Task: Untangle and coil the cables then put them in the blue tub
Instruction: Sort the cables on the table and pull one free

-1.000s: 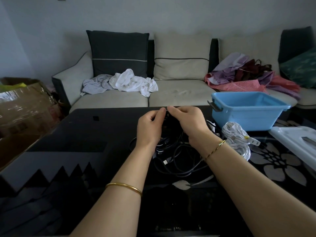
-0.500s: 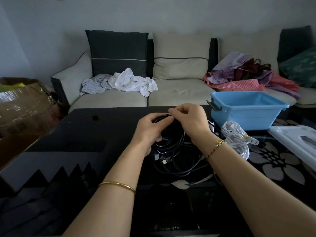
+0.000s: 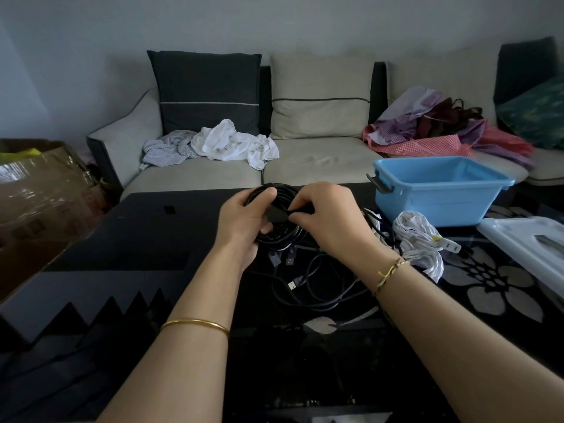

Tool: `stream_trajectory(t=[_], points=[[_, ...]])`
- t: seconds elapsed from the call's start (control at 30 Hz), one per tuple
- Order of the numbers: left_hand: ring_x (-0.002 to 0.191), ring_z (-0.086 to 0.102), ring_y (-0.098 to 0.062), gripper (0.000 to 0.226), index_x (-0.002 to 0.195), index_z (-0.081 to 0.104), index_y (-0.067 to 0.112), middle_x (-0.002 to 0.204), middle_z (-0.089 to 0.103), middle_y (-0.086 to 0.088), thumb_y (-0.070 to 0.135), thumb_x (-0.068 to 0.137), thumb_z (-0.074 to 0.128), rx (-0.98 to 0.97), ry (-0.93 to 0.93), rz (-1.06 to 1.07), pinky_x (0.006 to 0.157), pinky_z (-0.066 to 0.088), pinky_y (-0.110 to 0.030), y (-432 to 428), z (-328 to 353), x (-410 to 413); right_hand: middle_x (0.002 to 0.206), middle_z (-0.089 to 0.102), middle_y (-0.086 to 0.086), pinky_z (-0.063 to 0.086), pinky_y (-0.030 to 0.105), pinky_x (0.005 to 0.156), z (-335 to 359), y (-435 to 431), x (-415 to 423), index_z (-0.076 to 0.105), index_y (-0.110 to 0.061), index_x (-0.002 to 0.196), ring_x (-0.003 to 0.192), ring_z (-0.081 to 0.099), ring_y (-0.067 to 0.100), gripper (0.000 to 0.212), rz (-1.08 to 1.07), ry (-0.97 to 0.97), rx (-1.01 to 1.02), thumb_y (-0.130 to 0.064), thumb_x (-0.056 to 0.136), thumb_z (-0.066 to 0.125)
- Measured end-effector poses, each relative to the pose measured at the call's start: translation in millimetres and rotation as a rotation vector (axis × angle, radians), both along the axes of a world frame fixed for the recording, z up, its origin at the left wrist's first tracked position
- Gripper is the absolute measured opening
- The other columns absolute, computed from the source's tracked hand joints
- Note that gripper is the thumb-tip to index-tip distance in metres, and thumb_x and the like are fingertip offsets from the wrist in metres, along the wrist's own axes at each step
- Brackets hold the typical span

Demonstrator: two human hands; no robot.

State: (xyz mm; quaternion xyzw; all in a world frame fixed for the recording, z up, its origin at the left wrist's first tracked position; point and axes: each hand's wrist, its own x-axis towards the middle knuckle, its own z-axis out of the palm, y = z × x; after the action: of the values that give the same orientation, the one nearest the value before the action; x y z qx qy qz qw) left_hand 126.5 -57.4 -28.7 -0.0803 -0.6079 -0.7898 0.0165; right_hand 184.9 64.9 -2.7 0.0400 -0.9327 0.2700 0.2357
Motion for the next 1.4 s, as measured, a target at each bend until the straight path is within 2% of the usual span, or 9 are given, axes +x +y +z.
stream_trajectory(t=[0.1,0.2,0.4,0.57,0.83,0.97,1.07,1.2,1.4], points=[[0.039,0.030,-0.008,0.015,0.076,0.061,0.007,0.052,0.041,-0.001,0.004,0.091,0.058,-0.036,0.045,-0.005,0.040,0.029,-0.020,0.6,-2.8,-0.9,0.097,0.059,0.006,0.045,0.033,0.078,1.5,-7.5,3.7,0.065,-0.011,0.092,0.089,0.057,0.024,0.008,0.042,0.042,0.128,-0.013,0.084,0.064],[0.039,0.033,-0.006,0.010,0.098,0.063,0.001,0.060,0.045,-0.002,0.005,0.091,0.057,-0.078,0.061,-0.016,0.042,0.031,-0.019,0.4,-4.8,-1.7,0.100,0.054,0.007,0.048,0.039,0.076,6.7,-12.9,8.5,0.062,-0.008,0.094,0.088,0.055,0.026,0.007,0.050,0.045,0.270,-0.009,0.088,0.057],[0.040,0.036,-0.005,0.022,0.109,0.060,-0.004,0.067,0.048,-0.001,0.008,0.091,0.058,-0.152,0.031,0.010,0.041,0.033,-0.019,4.5,-5.5,-3.9,0.105,0.051,0.002,0.041,0.031,0.068,13.9,-11.2,12.6,0.057,-0.012,0.100,0.091,0.052,0.021,0.008,0.010,0.114,0.450,-0.011,0.092,0.055],[0.045,0.034,-0.009,0.016,0.106,0.062,0.006,0.082,0.052,-0.006,0.009,0.091,0.060,-0.184,0.046,0.008,0.040,0.034,-0.017,4.1,-1.2,-2.2,0.098,0.057,-0.001,0.047,0.037,0.076,18.7,1.4,9.4,0.065,-0.013,0.094,0.091,0.056,0.022,0.012,-0.004,0.148,0.220,-0.023,0.087,0.064],[0.043,0.028,-0.007,0.012,0.096,0.060,0.009,0.070,0.048,-0.002,0.000,0.093,0.054,-0.090,0.029,-0.148,0.041,0.028,-0.018,0.4,4.4,6.6,0.074,0.064,-0.006,0.052,0.042,0.074,21.3,11.3,0.5,0.069,-0.016,0.079,0.079,0.062,0.018,0.003,0.016,0.156,-0.186,-0.017,0.078,0.072],[0.043,0.028,-0.008,0.018,0.090,0.063,0.012,0.060,0.048,0.001,-0.002,0.093,0.052,-0.071,0.021,-0.190,0.040,0.028,-0.019,1.6,4.7,7.7,0.066,0.065,-0.005,0.055,0.036,0.074,23.1,14.3,-5.8,0.065,-0.016,0.069,0.073,0.064,0.017,0.013,0.065,0.116,-0.344,-0.007,0.077,0.072],[0.040,0.028,-0.007,0.018,0.091,0.063,0.011,0.054,0.049,0.004,-0.002,0.094,0.051,-0.063,0.006,-0.242,0.038,0.028,-0.018,2.7,5.9,9.0,0.066,0.061,-0.007,0.054,0.033,0.070,20.9,17.2,-12.6,0.062,-0.022,0.068,0.067,0.061,0.014,0.019,0.060,0.110,-0.390,-0.008,0.077,0.073],[0.040,0.029,-0.006,0.018,0.092,0.063,0.012,0.057,0.050,0.004,-0.002,0.093,0.052,-0.065,-0.010,-0.292,0.038,0.028,-0.017,3.5,10.5,11.7,0.066,0.057,-0.005,0.046,0.028,0.062,19.4,19.6,-19.0,0.065,-0.009,0.081,0.060,0.052,0.008,0.005,0.041,0.100,-0.419,-0.009,0.080,0.069],[0.039,0.030,-0.005,0.016,0.096,0.061,0.012,0.064,0.048,0.002,0.000,0.093,0.052,-0.112,-0.008,-0.315,0.039,0.028,-0.017,4.3,12.5,14.7,0.084,0.056,-0.004,0.038,0.023,0.069,14.3,15.2,-21.6,0.062,-0.010,0.088,0.081,0.052,0.011,0.008,-0.022,0.119,-0.307,-0.014,0.084,0.066]])
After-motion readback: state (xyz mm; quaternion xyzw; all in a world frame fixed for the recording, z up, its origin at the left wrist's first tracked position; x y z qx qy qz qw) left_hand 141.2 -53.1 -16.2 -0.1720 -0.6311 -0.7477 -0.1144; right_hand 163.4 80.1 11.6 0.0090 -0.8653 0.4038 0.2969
